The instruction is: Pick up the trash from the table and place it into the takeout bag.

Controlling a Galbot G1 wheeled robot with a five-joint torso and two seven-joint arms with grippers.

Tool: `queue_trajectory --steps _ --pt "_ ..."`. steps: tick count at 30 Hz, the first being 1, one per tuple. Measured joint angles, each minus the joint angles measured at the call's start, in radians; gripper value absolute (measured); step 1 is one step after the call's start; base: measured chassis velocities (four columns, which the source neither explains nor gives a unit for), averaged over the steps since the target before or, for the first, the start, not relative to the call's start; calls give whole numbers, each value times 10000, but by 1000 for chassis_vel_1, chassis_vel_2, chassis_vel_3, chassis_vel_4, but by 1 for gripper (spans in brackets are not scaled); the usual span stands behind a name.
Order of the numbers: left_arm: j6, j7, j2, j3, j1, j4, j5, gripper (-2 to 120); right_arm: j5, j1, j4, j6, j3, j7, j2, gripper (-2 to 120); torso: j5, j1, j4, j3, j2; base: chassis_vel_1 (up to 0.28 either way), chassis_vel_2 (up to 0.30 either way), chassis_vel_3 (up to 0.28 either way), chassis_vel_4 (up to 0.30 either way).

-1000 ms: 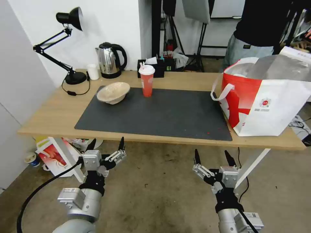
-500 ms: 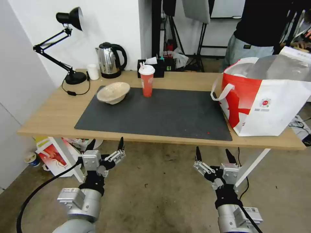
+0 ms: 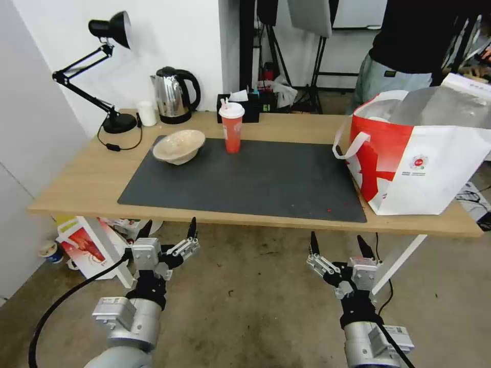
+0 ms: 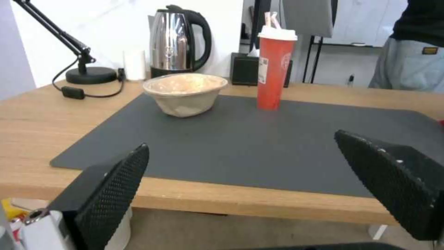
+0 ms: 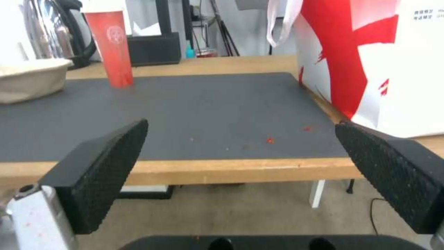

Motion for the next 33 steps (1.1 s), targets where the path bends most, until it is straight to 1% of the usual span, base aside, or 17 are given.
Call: queue_trajectory --steps 6,9,10,12,14,16,18,19,21,22,23,24,25,26,30,31,33 --pt "-29 -4 -6 23 17 5 -8 100 581 126 173 158 -78 -253 -210 100 2 0 0 0 0 0 0 0 0" --pt "-82 -81 -32 80 44 15 -46 100 1377 490 570 239 -1 -816 -680 100 3 0 0 0 0 0 0 0 0" --pt "-82 -81 -32 80 44 15 -46 100 1377 490 570 239 -1 -816 -680 100 3 0 0 0 0 0 0 0 0" --pt "-132 -77 -43 16 51 15 -25 100 2334 798 1071 257 458 -1851 -1222 100 2 0 0 1 0 0 0 0 0" --pt "-178 -71 -46 -25 46 15 3 100 2549 866 1158 260 584 -2108 -1350 100 -1 0 1 0 0 0 0 0 0" --pt "-266 -55 -29 -169 26 8 -2 100 3572 1644 1313 283 1165 -3342 -1936 100 3 0 -1 0 0 0 0 0 0" --pt "-279 -53 -14 -249 58 -27 -32 100 4225 2481 1313 278 1391 -3931 -2276 100 5 0 2 1 0 0 0 0 0" --pt "-279 -53 -14 -249 58 -27 -32 100 4225 2481 1313 278 1391 -3931 -2276 100 5 0 2 1 0 0 0 0 0" --pt "-280 -108 18 -253 112 -83 -113 100 5503 3341 1358 -124 1580 -4310 -2588 100 3 0 2 1 -1 0 0 0 0" --pt "-278 -154 47 -220 152 -92 -135 100 6946 3916 1363 -629 1694 -4364 -2790 100 0 0 1 1 0 0 0 0 0" --pt "-278 -154 47 -220 152 -92 -135 100 6946 3916 1363 -629 1694 -4364 -2790 100 0 0 1 1 0 0 0 0 0" --pt "-277 -163 55 -207 162 -91 -138 100 7341 4072 1364 -766 1706 -4366 -2844 100 0 0 1 1 0 0 0 0 0" --pt "-274 -187 63 -157 190 -94 -144 100 8461 4712 1364 -1264 1678 -4364 -3023 100 1 0 1 1 -1 0 0 0 0" --pt "-274 -190 59 -136 198 -94 -145 100 8771 5135 1364 -1467 1551 -4435 -3109 100 2 0 0 2 0 0 0 0 0" --pt "-274 -190 51 -116 199 -95 -146 100 8899 5530 1311 -1583 1417 -4519 -3157 100 0 0 -1 1 0 0 0 0 0" --pt "-271 -189 45 -91 195 -95 -146 100 9132 6239 987 -1786 1193 -4663 -3179 100 0 -1 -1 0 0 0 0 0 0" --pt "-267 -189 43 -86 192 -94 -145 100 9255 6579 790 -1901 1097 -4724 -3162 100 2 -1 0 1 0 0 0 0 0"
